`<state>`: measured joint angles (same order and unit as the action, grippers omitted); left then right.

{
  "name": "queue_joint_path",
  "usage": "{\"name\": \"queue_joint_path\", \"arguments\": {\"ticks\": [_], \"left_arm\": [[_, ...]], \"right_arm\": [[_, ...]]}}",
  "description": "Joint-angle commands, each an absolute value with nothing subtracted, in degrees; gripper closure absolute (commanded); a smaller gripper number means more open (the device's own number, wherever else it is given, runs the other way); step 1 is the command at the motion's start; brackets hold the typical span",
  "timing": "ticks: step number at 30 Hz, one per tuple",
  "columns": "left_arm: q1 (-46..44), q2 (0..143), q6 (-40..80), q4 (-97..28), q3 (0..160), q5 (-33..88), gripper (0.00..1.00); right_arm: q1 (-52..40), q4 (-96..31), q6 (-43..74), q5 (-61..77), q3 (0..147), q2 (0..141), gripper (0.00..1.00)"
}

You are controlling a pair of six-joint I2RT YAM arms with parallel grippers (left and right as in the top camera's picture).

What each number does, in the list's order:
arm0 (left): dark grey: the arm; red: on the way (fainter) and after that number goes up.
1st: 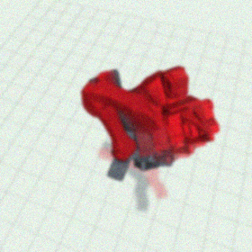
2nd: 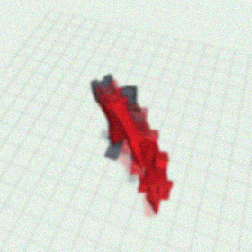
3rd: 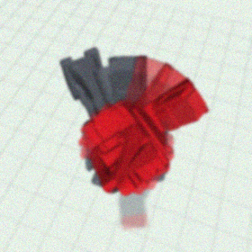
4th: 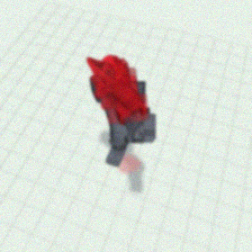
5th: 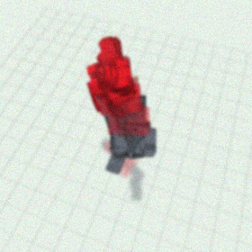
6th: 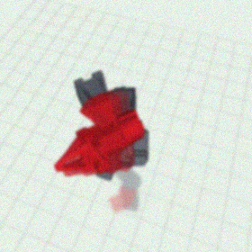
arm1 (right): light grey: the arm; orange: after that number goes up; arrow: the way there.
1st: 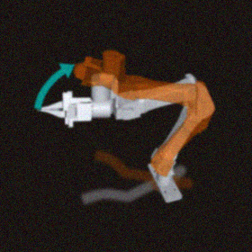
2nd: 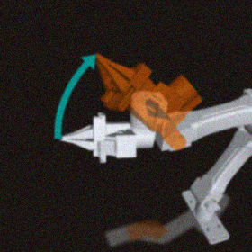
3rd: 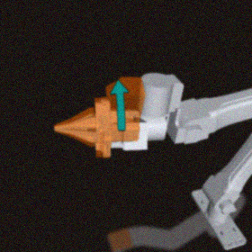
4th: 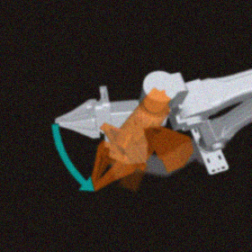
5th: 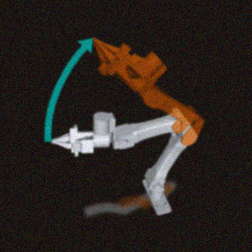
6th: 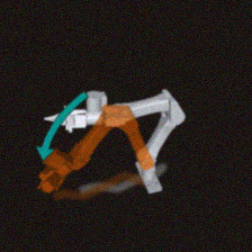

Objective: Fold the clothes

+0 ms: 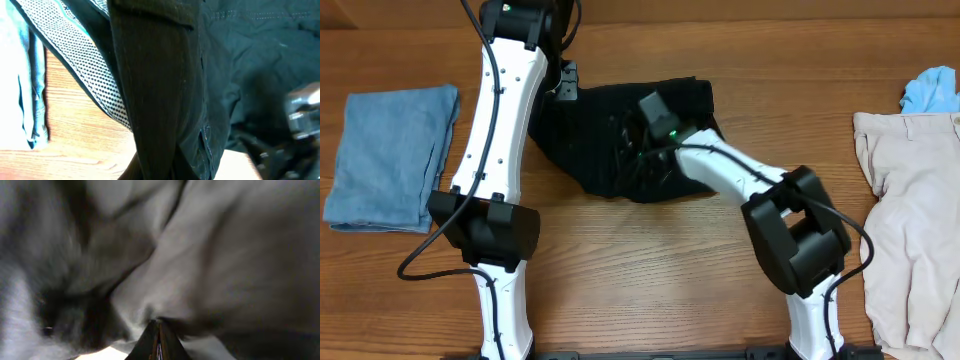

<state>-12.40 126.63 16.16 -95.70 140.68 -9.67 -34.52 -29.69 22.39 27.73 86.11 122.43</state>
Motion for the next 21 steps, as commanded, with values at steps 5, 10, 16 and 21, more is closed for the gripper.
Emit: {"name": "queue_joint_path", "arguments": {"ticks": [5, 10, 16, 21], "left_arm": [[-14.6, 125.8, 17.8, -96.8, 140.7, -10.5, 0.96], [-17.0, 125.8, 17.8, -96.8, 140.7, -10.5, 0.96], [-19.7, 125.8, 17.3, -96.8, 140.7, -10.5, 0.96], [-20.1, 125.8, 16.7, -96.8, 140.7, -10.5, 0.96]], "right_arm": [[-38.7, -29.9, 25.1, 25.6, 86.2, 124.5, 0.96], [-27.9, -38.1, 22.3, 28.3, 93.1, 119.9, 0.96], [-29.1, -27.8, 23.0, 29.2, 93.0, 124.0, 0.96], [-33.6, -20.2, 25.8, 36.3, 93.0, 134.8, 0.96]]}}
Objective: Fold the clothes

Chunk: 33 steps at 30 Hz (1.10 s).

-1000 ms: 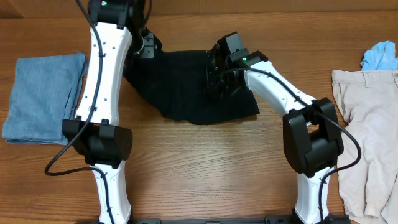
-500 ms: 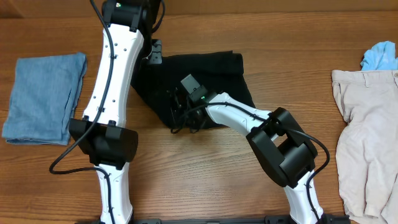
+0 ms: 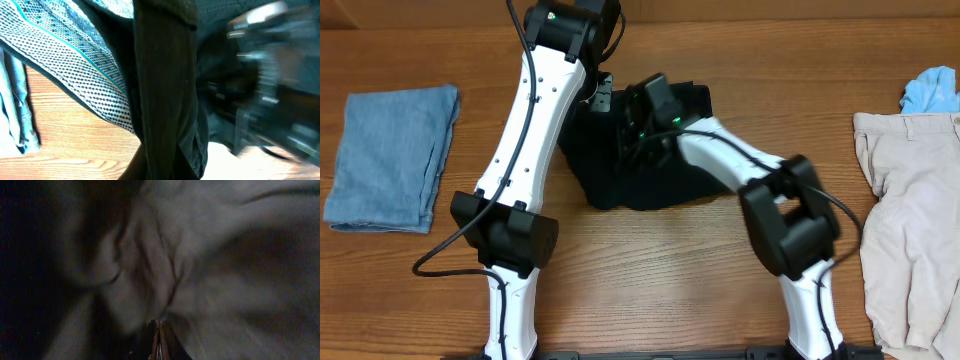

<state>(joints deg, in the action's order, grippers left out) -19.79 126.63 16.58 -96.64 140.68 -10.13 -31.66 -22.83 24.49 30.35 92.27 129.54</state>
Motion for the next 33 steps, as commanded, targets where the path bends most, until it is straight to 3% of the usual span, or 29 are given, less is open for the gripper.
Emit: {"name": "queue_joint_path", "arguments": {"ticks": [1, 4, 10, 25, 33], "left_arm": [[-20.2, 125.8, 16.7, -96.8, 140.7, -10.5, 0.96], [-20.2, 125.8, 16.7, -96.8, 140.7, -10.5, 0.96], [-20.3, 125.8, 16.3, -96.8, 140.7, -10.2, 0.96], [-24.7, 125.8, 14.8, -96.8, 140.7, -7.4, 0.96], [-27.1, 125.8, 14.8, -96.8, 140.7, -7.4, 0.96]], "right_arm": [[-34.5, -19.6, 25.8, 37.3, 93.0, 136.1, 0.96], [-33.5, -20.9, 25.3, 36.9, 93.7, 134.8, 0.96], [-22.0, -20.1, 26.7, 40.0, 96.2, 131.2, 0.96], [-28.8, -0.3, 31.8, 28.3, 96.0, 133.6, 0.96], [-33.0, 3.2, 36.5, 30.9, 96.0, 139.9, 0.96]]}}
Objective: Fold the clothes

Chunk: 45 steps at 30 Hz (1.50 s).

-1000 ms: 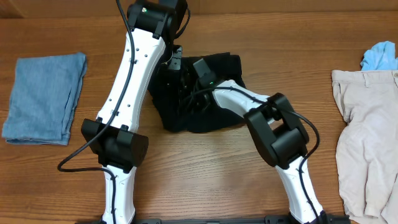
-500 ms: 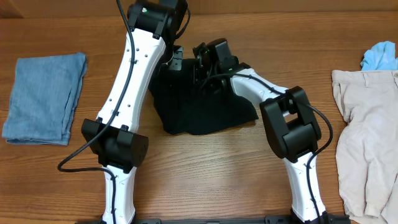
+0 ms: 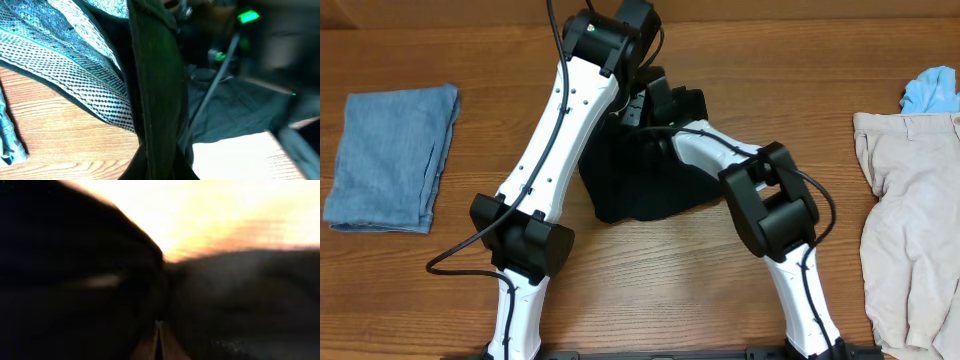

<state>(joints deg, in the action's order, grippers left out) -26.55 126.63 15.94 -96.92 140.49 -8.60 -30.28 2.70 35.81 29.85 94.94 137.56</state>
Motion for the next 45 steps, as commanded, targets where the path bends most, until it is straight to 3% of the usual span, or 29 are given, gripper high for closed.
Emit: {"name": "queue_joint_path", "arguments": {"ticks": [1, 5, 9, 13, 18, 21, 23, 26, 45], "left_arm": [[-27.1, 125.8, 14.8, -96.8, 140.7, -7.4, 0.96], [-27.1, 125.8, 14.8, -96.8, 140.7, -5.9, 0.96], [-27.9, 125.8, 14.1, -96.8, 140.7, -6.0, 0.96], [-28.5, 125.8, 14.2, -96.8, 140.7, -5.9, 0.96], [-30.6, 125.8, 14.2, -96.8, 140.7, -6.2, 0.96], [-31.3, 125.9, 14.2, -96.8, 140.7, -6.5, 0.96], [-31.3, 126.0, 14.2, -96.4, 140.7, -6.3, 0.96], [-32.5, 126.0, 14.2, -94.7, 140.7, -6.3, 0.96], [-37.9, 133.8, 15.7, -82.5, 140.7, 1.5, 0.96]], "right_arm": [[-33.8, 3.2, 36.5, 31.5, 96.0, 140.2, 0.96], [-33.2, 3.4, 35.4, 32.1, 96.1, 140.2, 0.96], [-21.5, 2.9, 36.1, 46.8, 100.3, 139.8, 0.96], [-12.7, -3.0, 36.2, 52.8, 103.3, 136.7, 0.96], [-3.0, -26.4, 22.6, 52.3, 103.3, 131.6, 0.96], [2.0, -47.1, 11.3, 39.3, 103.3, 130.2, 0.96], [3.0, -56.2, 5.5, 28.3, 103.2, 130.2, 0.96], [3.0, -62.5, 1.5, 26.6, 103.1, 130.3, 0.96], [2.6, -66.3, 1.5, 24.0, 98.6, 130.3, 0.96]]}}
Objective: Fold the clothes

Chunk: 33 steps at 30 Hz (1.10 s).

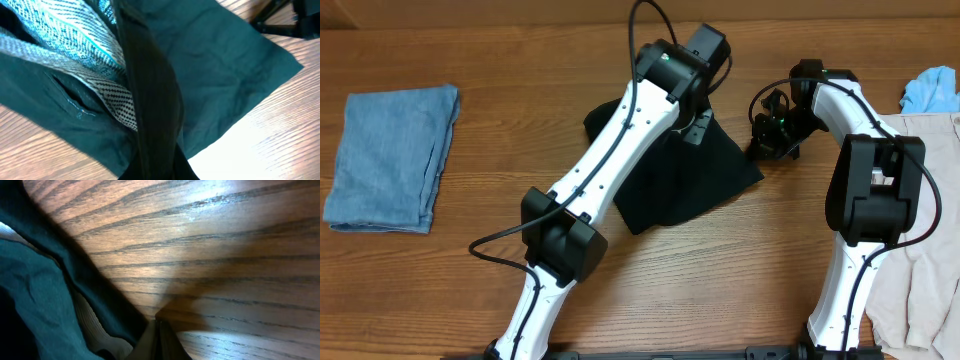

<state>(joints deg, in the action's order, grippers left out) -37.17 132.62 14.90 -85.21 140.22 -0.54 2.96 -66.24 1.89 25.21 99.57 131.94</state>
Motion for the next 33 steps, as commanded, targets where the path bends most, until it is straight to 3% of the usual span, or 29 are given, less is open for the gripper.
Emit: {"name": "queue_joint_path", "arguments": {"ticks": [1, 7, 9, 11, 13, 16, 18, 21, 23, 24, 25, 28, 33], "left_arm": [[-37.9, 134.3, 16.0, -80.8, 140.7, 1.5, 0.96], [-38.0, 136.3, 21.5, -74.5, 140.7, 1.6, 0.96], [-38.0, 137.6, 21.5, -74.6, 140.7, 3.5, 0.78], [-38.0, 138.5, 20.9, -73.6, 140.7, 10.3, 0.28], [-37.9, 137.8, 19.3, -71.0, 141.0, 14.7, 0.14], [-35.9, 136.1, 19.3, -70.7, 146.2, 14.1, 0.11], [-32.8, 135.6, 19.2, -70.7, 148.3, 13.0, 0.15], [-29.5, 135.8, 18.7, -72.4, 147.2, 5.6, 0.32], [-28.4, 136.4, 18.0, -71.9, 147.0, 5.6, 0.56], [-28.3, 137.1, 18.0, -71.9, 147.0, 6.2, 0.89], [-28.3, 137.7, 17.0, -71.9, 147.0, 7.5, 0.96], [-28.9, 141.7, 14.1, -69.4, 147.0, 8.9, 0.96], [-28.9, 148.6, 13.7, -63.3, 147.0, 16.4, 0.96]], "right_arm": [[2.4, -66.3, 1.5, 24.0, 98.6, 130.3, 0.96], [0.6, -66.2, 1.5, 24.0, 98.6, 130.3, 0.96], [0.5, -66.2, 1.7, 24.0, 98.6, 130.3, 0.96], [0.4, -65.9, 1.7, 24.0, 98.6, 130.3, 0.96], [0.5, -65.7, 1.7, 24.0, 99.1, 130.1, 0.96], [1.7, -66.8, 2.9, 21.3, 103.5, 127.8, 0.96], [3.4, -69.1, 5.2, 17.8, 108.0, 123.9, 0.96], [3.6, -74.1, 5.1, 18.2, 111.5, 117.6, 0.96], [2.7, -76.1, 4.7, 21.0, 111.5, 114.5, 0.96], [2.2, -77.2, 3.2, 23.7, 111.5, 113.7, 0.96], [1.6, -78.1, 1.9, 26.0, 111.5, 113.4, 0.96], [-0.4, -80.5, -2.0, 33.2, 111.3, 113.5, 0.96], [-4.6, -77.3, -3.5, 33.1, 107.8, 114.2, 0.96]]}}
